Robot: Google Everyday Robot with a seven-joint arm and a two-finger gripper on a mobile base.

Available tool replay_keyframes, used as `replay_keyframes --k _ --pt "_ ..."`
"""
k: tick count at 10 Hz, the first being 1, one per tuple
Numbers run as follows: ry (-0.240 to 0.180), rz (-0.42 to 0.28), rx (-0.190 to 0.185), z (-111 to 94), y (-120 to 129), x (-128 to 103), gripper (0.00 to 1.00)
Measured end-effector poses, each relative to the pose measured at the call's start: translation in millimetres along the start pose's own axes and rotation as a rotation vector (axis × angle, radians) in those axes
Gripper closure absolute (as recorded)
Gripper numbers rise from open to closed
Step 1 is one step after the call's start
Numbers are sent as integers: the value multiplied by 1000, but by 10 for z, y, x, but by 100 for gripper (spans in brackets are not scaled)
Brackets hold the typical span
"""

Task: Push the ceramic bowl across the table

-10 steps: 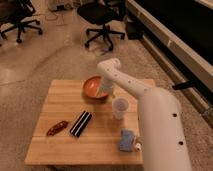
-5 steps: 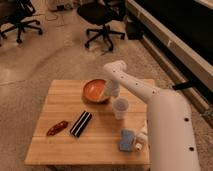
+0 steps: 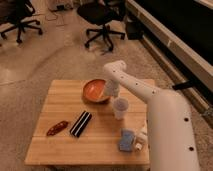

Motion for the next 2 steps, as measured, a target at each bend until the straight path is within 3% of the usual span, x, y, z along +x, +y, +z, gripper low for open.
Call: replay_keyframes --k 2 --pt "0 0 0 0 0 0 20"
